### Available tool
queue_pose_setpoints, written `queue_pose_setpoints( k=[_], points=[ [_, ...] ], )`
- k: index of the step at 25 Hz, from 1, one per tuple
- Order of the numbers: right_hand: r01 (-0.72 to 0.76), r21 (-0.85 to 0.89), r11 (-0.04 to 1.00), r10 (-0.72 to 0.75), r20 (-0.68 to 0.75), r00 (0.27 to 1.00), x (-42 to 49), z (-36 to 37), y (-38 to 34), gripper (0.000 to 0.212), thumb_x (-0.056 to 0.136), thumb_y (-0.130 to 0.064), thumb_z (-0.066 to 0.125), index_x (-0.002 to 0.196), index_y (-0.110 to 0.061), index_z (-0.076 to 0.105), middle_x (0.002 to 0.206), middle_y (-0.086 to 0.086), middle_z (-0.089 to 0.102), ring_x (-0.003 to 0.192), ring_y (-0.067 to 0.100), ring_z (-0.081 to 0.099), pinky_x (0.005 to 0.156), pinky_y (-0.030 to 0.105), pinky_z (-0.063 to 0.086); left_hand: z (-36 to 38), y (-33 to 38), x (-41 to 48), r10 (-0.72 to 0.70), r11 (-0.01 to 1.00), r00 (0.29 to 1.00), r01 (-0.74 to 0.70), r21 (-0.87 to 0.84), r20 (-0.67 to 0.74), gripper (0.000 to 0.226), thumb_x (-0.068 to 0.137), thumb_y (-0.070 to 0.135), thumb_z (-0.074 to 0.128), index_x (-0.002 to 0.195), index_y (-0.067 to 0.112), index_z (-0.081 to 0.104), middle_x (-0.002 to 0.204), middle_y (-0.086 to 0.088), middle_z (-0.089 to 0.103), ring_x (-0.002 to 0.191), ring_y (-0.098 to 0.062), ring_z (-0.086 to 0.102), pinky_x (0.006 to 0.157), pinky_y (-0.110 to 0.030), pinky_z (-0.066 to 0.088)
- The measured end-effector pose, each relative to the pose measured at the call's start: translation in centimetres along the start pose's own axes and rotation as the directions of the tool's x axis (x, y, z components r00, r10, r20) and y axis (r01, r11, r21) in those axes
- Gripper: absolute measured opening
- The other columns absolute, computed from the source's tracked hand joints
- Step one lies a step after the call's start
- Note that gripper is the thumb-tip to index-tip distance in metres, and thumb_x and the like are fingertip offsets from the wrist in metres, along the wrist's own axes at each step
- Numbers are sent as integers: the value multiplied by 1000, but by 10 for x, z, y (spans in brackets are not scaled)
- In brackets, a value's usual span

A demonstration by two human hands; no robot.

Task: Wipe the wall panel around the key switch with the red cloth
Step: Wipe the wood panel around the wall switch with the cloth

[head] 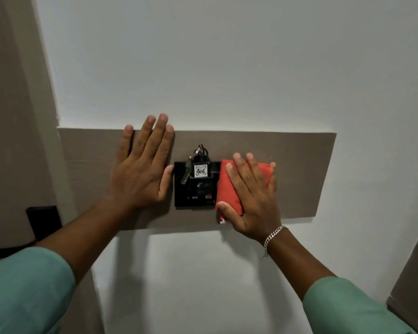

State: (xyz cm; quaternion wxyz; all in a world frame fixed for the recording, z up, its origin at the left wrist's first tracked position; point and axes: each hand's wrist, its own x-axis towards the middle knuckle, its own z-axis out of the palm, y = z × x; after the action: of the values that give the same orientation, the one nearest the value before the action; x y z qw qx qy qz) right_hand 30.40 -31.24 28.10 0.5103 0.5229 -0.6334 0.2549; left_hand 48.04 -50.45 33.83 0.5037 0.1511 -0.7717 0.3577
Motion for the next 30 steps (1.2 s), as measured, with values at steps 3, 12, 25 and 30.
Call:
queue_pose_setpoints(
  k=[3, 12, 25, 30],
  points=[
    [-145, 30, 989, 145, -11, 989, 13, 4, -13, 78, 95, -68, 31, 154, -17, 30, 163, 5, 22, 154, 30, 19, 120, 69, 8, 0, 5, -4, -158, 987, 987, 158, -1, 23, 77, 95, 45, 31, 156, 5, 8, 165, -19, 11, 154, -27, -4, 124, -49, -5],
    [-188, 81, 979, 190, -21, 982, 16, 8, -16, 82, 91, -75, 30, 154, -23, 28, 166, 4, 24, 156, 30, 14, 121, 67, 1, 8, 9, -11, -295, 955, 956, 295, -19, -1, 85, 94, 57, 29, 156, 5, 0, 164, -22, 9, 153, -35, 3, 123, -51, -5],
    [23, 57, 998, -18, -82, 996, -8, 18, 11, 72, 95, -66, 35, 150, -20, 33, 158, 10, 32, 150, 35, 25, 113, 77, 18, 11, 9, -12, -323, 945, 946, 324, 30, -31, 87, 94, 59, 28, 155, 2, 6, 163, -25, 15, 152, -39, 8, 122, -53, -3],
    [5, 82, 997, 3, -98, 995, 11, 19, -7, 75, 94, -67, 34, 152, -20, 35, 161, 7, 34, 153, 33, 22, 119, 70, 11, 11, 7, -11, -322, 945, 946, 323, 41, -37, 87, 93, 59, 30, 155, 2, 7, 163, -25, 15, 152, -39, 8, 122, -53, -2]
  ],
)
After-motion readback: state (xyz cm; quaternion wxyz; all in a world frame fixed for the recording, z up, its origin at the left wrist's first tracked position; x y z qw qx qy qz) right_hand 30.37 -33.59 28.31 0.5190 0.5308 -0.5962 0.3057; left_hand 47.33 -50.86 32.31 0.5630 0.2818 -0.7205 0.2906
